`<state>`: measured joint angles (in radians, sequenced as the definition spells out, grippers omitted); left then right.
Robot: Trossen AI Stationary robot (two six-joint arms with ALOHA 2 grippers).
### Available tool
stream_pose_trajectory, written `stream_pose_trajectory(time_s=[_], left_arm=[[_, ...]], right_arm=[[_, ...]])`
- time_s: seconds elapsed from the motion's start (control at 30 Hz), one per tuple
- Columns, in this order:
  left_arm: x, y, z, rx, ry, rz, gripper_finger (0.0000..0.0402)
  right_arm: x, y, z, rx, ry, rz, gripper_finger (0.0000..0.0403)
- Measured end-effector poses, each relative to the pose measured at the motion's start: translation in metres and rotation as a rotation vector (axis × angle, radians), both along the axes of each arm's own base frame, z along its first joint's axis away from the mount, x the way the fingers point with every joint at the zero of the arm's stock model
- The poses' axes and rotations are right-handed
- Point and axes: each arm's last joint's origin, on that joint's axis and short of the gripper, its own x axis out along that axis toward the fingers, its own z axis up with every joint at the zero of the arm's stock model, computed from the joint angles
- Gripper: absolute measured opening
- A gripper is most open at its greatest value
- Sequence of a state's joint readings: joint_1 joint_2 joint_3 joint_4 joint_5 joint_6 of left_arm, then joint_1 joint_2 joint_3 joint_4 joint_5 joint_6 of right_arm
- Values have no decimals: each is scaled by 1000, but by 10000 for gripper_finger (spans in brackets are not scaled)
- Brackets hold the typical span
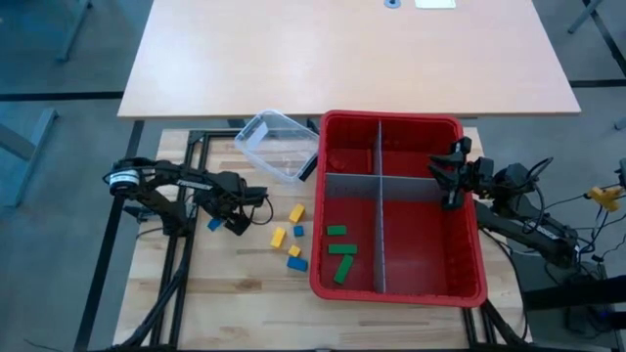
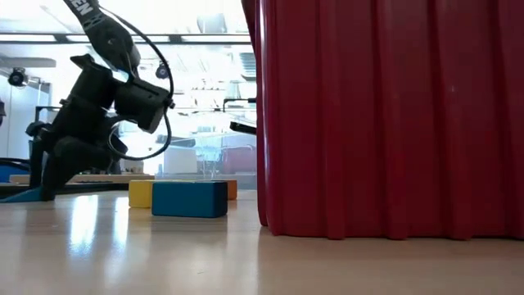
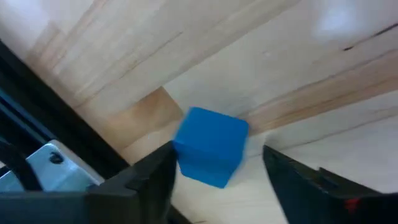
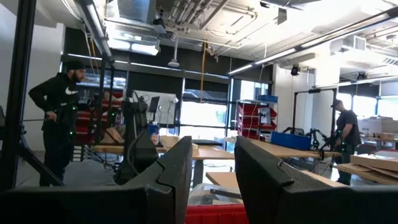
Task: Sort blocks
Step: Put the bottom left blue block into the top right of the red bin
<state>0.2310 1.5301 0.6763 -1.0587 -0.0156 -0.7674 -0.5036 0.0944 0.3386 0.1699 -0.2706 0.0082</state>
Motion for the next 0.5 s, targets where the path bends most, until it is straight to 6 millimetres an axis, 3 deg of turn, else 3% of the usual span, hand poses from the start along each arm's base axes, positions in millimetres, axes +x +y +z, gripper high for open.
stream_pose_trajectory(time_s=[0.17, 0.4, 0.5], left_arm=[[4, 1, 3, 15, -82, 4, 105], [8, 1, 7, 26, -150, 2, 102], [13, 1, 18, 73, -228, -8, 102]], right_arm=[[0, 0, 0, 0, 0, 1, 90], [0, 0, 0, 4, -1, 2, 85], [0, 0, 0, 4, -1, 2, 89]])
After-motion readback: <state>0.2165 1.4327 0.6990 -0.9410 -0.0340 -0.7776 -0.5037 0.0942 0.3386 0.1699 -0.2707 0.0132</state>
